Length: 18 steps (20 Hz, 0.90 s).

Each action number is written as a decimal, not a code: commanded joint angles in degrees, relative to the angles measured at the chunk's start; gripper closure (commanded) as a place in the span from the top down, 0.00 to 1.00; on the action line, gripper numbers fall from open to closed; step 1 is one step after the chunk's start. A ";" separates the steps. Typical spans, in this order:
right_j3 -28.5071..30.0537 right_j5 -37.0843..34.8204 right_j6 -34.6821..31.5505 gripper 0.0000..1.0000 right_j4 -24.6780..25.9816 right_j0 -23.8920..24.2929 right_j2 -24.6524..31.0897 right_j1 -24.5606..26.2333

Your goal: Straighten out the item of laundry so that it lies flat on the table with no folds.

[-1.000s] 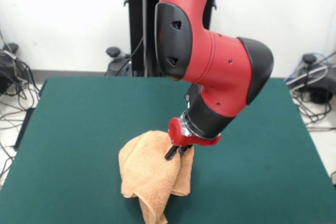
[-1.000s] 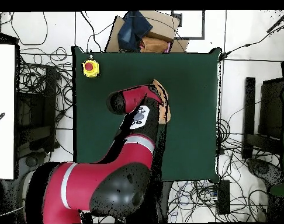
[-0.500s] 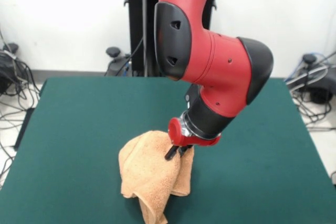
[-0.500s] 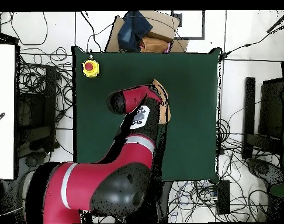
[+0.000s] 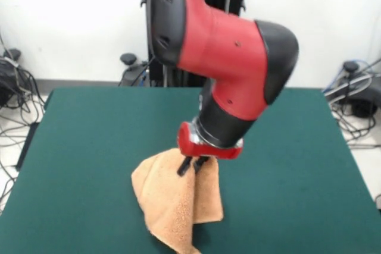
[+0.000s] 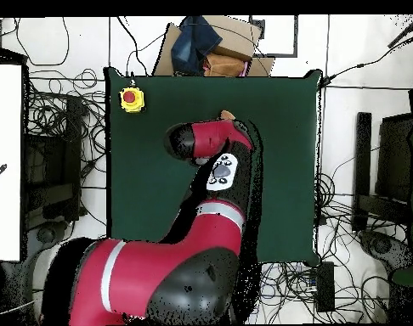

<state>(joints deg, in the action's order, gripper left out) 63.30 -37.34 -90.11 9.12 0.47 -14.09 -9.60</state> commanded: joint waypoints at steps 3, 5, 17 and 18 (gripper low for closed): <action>9.99 -7.11 0.04 0.00 -4.83 5.37 9.31 -12.94; 10.42 -8.67 0.06 0.00 -5.08 5.47 9.32 -14.25; 11.12 -13.44 0.27 0.00 -5.66 6.53 10.44 -17.77; 11.21 -13.47 0.43 0.00 -5.62 6.60 10.59 -17.89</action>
<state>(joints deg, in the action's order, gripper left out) 67.04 -45.42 -90.11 5.02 6.99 -11.71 -25.67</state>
